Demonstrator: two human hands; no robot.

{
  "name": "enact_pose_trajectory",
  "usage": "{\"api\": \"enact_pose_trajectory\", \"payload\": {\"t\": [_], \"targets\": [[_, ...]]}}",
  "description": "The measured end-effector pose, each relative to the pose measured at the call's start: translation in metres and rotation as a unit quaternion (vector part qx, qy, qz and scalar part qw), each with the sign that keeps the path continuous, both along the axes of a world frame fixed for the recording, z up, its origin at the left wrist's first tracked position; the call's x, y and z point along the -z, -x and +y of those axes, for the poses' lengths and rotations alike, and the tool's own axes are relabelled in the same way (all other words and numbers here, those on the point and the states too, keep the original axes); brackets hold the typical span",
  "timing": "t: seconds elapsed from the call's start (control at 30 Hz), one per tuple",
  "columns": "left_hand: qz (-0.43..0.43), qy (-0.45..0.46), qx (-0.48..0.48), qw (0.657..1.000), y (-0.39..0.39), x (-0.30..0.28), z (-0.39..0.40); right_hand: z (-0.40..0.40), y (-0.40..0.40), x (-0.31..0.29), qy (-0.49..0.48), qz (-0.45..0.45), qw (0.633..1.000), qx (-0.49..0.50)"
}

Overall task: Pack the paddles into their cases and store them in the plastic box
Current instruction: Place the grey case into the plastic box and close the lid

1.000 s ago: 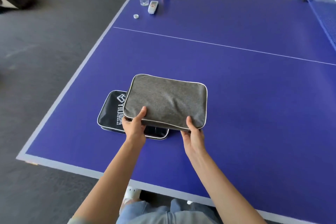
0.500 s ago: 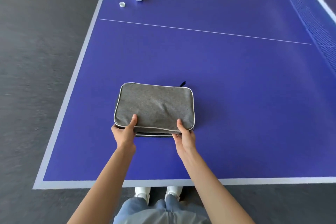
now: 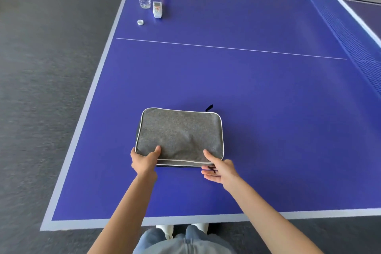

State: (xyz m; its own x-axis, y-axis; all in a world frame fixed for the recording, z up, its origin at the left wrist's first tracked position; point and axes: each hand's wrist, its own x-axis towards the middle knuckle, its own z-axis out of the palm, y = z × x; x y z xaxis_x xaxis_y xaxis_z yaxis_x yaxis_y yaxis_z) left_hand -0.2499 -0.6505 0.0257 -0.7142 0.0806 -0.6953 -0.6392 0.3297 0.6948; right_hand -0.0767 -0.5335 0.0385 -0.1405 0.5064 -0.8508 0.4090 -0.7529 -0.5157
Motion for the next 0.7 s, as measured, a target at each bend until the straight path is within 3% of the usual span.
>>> {"api": "enact_pose_trajectory", "payload": {"t": [0.1,0.17,0.3,0.4,0.5,0.7], "targets": [[-0.027,0.111,0.017,0.993,0.003,-0.008,0.004,-0.004,-0.002,0.004,-0.052,-0.053,0.996,-0.047],[-0.074,0.127,0.003,0.989,0.005,-0.009,0.001,-0.008,0.004,0.003,-0.035,-0.045,0.998,-0.025],[-0.192,-0.021,-0.044,0.98,0.004,-0.002,-0.003,-0.02,0.017,0.003,-0.014,-0.013,0.996,0.091],[-0.251,-0.102,-0.059,0.961,-0.007,-0.005,-0.003,-0.027,0.021,0.001,0.116,0.076,0.962,0.236],[-0.273,-0.109,-0.06,0.954,-0.011,-0.014,0.006,-0.03,0.034,-0.004,0.155,0.108,0.952,0.241],[-0.279,-0.082,-0.141,0.946,-0.01,-0.017,0.024,-0.029,0.053,-0.004,0.139,0.078,0.949,0.272]]}}
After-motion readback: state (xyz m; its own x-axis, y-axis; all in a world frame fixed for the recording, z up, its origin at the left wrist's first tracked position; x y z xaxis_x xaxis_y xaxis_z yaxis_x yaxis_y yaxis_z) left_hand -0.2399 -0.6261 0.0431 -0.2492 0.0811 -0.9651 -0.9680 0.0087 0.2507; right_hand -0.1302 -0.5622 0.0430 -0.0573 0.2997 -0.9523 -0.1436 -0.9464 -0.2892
